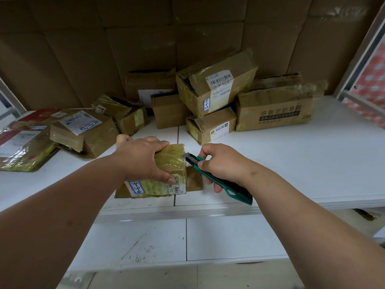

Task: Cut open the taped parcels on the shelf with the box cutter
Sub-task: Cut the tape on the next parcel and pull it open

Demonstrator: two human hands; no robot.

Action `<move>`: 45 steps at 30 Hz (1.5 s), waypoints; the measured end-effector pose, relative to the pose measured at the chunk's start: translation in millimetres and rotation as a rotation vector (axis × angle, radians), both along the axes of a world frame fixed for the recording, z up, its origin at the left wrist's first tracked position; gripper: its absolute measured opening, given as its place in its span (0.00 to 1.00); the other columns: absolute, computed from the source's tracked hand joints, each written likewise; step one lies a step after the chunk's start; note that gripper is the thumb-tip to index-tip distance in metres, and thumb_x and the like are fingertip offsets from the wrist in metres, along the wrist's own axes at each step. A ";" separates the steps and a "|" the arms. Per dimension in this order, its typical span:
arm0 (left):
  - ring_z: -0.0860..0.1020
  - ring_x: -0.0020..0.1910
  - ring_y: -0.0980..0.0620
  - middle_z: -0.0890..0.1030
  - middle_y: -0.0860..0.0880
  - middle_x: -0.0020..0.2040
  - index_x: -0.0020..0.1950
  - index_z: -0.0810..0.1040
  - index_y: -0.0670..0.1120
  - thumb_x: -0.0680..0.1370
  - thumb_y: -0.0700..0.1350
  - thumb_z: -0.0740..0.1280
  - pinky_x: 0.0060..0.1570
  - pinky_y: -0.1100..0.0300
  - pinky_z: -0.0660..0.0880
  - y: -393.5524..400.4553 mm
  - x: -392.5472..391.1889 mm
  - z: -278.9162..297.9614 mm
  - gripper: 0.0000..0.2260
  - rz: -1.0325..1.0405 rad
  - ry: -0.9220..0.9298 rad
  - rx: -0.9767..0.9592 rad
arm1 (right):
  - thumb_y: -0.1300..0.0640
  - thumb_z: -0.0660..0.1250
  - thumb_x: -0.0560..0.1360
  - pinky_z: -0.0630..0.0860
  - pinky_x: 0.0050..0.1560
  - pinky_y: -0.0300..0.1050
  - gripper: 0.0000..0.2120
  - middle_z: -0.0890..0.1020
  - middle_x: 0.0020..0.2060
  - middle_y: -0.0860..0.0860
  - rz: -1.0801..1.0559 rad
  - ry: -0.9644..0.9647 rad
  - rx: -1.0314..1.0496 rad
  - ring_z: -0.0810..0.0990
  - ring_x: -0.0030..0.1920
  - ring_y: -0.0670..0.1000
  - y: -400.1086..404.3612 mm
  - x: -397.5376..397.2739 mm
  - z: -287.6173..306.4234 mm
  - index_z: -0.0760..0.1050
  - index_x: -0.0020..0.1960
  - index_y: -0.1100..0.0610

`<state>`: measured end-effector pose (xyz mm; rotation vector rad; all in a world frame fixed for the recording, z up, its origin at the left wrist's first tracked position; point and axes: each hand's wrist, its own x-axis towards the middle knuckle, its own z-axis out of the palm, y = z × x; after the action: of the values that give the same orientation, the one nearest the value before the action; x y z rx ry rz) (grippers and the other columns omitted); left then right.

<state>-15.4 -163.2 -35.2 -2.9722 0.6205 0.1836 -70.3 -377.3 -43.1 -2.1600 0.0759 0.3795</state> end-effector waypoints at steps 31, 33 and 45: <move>0.66 0.65 0.55 0.62 0.60 0.72 0.65 0.69 0.62 0.62 0.47 0.83 0.57 0.61 0.75 53.5 8.2 16.0 0.36 0.122 0.423 -0.516 | 0.55 0.66 0.79 0.78 0.35 0.41 0.09 0.81 0.45 0.48 0.239 -0.237 -0.203 0.83 0.32 0.49 15.4 11.0 11.6 0.72 0.56 0.44; 0.63 0.68 0.56 0.63 0.60 0.72 0.69 0.67 0.63 0.62 0.46 0.83 0.60 0.61 0.68 73.6 5.1 9.7 0.40 0.159 0.453 -0.606 | 0.53 0.65 0.79 0.79 0.39 0.42 0.13 0.80 0.48 0.47 0.267 -0.239 -0.291 0.82 0.35 0.48 13.1 12.4 14.7 0.72 0.60 0.40; 0.69 0.64 0.56 0.70 0.54 0.69 0.76 0.60 0.63 0.59 0.58 0.82 0.65 0.58 0.68 95.2 5.2 -10.3 0.50 0.174 0.398 -0.634 | 0.53 0.56 0.82 0.61 0.45 0.50 0.17 0.79 0.50 0.45 0.508 -0.646 -0.946 0.76 0.51 0.52 87.9 35.7 44.5 0.67 0.66 0.35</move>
<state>-10.3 -68.0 -45.5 -3.6413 0.5275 0.7333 -34.6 -289.5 1.4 -3.1245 -0.8182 -0.1465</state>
